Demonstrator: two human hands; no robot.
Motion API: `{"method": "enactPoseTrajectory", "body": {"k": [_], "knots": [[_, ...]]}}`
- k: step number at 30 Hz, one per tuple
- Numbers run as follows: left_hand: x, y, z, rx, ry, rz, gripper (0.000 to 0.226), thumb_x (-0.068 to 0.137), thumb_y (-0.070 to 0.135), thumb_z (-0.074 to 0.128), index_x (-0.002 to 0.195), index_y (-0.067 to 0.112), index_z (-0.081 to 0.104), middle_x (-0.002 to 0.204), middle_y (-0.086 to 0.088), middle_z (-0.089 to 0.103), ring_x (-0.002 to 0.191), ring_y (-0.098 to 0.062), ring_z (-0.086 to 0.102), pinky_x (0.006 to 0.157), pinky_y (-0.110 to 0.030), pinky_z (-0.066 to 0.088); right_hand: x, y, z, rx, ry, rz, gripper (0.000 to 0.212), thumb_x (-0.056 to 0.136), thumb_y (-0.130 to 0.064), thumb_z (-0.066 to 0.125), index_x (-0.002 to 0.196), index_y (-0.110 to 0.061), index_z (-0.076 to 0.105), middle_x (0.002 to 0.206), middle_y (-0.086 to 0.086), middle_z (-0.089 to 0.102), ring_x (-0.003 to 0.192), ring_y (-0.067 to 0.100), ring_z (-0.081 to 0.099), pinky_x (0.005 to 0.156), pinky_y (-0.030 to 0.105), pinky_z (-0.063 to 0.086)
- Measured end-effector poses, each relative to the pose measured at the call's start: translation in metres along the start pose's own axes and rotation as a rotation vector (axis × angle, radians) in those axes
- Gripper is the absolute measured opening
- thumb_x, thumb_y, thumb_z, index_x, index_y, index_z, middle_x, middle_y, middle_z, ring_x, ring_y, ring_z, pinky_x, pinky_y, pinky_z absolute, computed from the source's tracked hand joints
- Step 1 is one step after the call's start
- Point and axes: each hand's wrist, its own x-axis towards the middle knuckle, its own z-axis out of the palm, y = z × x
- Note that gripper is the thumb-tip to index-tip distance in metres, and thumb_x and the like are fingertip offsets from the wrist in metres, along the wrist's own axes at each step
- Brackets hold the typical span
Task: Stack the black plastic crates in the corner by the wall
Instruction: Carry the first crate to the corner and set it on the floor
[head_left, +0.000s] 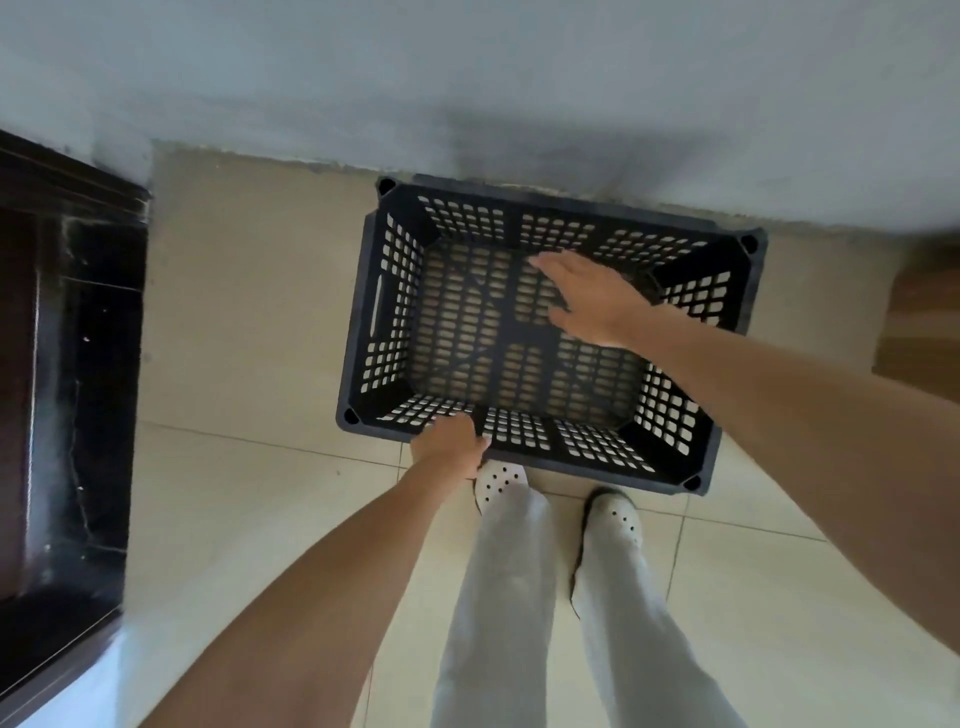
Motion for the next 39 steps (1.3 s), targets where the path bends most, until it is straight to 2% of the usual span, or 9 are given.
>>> {"method": "enactPoseTrajectory", "body": {"k": [3,6,8,12,14,18,31,35,39], "knots": [[-0.004,0.002,-0.018,0.277,0.211,0.314,0.026,0.092,0.035,0.061,0.110,0.016,0.060,0.107,-0.003,0.066,0.101,-0.022,0.064,0.083,-0.040,0.054,-0.055,-0.003,0.046,-0.032,-0.209,0.015,0.068,0.097,-0.039,0.048,0.154,-0.019,0.018,0.159,0.006,0.026,0.144,0.025,0.030,0.116,0.040,0.029],[0.000,-0.001,-0.016,0.518,0.140,0.410,0.050,0.089,0.029,0.065,0.135,0.019,0.047,0.129,-0.005,0.057,0.117,-0.026,0.058,0.095,-0.043,0.051,-0.096,-0.004,0.098,-0.063,-0.436,0.011,0.074,0.091,-0.044,0.055,0.153,-0.019,0.021,0.157,0.005,0.030,0.140,0.025,0.036,0.113,0.043,0.034],[0.005,-0.004,0.000,0.672,0.087,0.420,0.048,0.093,0.021,0.059,0.139,0.017,0.043,0.129,-0.008,0.057,0.116,-0.028,0.059,0.093,-0.042,0.051,-0.112,-0.009,0.134,-0.137,-0.515,0.020,0.079,0.089,-0.037,0.059,0.153,-0.015,0.018,0.155,0.008,0.032,0.137,0.028,0.040,0.111,0.042,0.036],[0.013,-0.010,0.019,0.903,0.133,0.491,0.050,0.093,0.007,0.056,0.140,0.007,0.039,0.122,-0.013,0.061,0.111,-0.029,0.062,0.088,-0.038,0.050,-0.121,-0.017,0.164,-0.267,-0.403,0.059,0.081,0.089,-0.008,0.055,0.154,-0.012,0.007,0.151,0.014,0.035,0.128,0.033,0.049,0.105,0.044,0.043],[0.017,-0.012,0.018,0.961,0.155,0.541,0.055,0.091,0.004,0.058,0.141,0.005,0.035,0.123,-0.013,0.061,0.112,-0.029,0.061,0.089,-0.038,0.050,-0.120,-0.015,0.163,-0.329,-0.331,0.018,0.080,0.089,-0.004,0.055,0.153,-0.009,0.008,0.149,0.014,0.039,0.126,0.034,0.052,0.101,0.043,0.047],[0.022,-0.007,0.003,0.970,0.188,0.526,0.050,0.093,0.004,0.055,0.140,0.006,0.037,0.126,-0.013,0.058,0.115,-0.030,0.058,0.091,-0.039,0.049,-0.113,-0.015,0.153,-0.378,-0.236,0.046,0.081,0.085,-0.004,0.062,0.152,-0.011,0.015,0.143,0.011,0.046,0.119,0.032,0.059,0.090,0.041,0.051],[0.037,0.017,-0.040,0.904,0.203,0.497,0.039,0.097,0.010,0.051,0.135,0.012,0.046,0.125,-0.012,0.058,0.115,-0.030,0.058,0.093,-0.041,0.048,-0.084,0.003,0.111,-0.382,-0.204,0.100,0.074,0.089,-0.004,0.059,0.150,-0.020,0.021,0.136,0.007,0.054,0.118,0.031,0.058,0.089,0.040,0.048],[0.016,0.027,-0.050,0.861,0.264,0.507,0.040,0.098,0.011,0.049,0.138,0.015,0.044,0.124,-0.012,0.059,0.114,-0.031,0.059,0.090,-0.042,0.049,-0.097,0.006,0.091,-0.294,-0.159,0.162,0.058,0.091,-0.002,0.052,0.143,-0.022,0.034,0.132,0.005,0.056,0.117,0.030,0.059,0.091,0.040,0.048],[-0.028,0.038,-0.071,0.758,0.387,0.521,0.036,0.099,0.023,0.050,0.134,0.017,0.045,0.121,-0.008,0.061,0.111,-0.029,0.060,0.084,-0.041,0.050,-0.131,-0.002,0.054,-0.156,-0.096,0.167,0.045,0.100,-0.016,0.042,0.144,-0.021,0.034,0.133,0.007,0.054,0.117,0.032,0.057,0.089,0.043,0.047]]}}
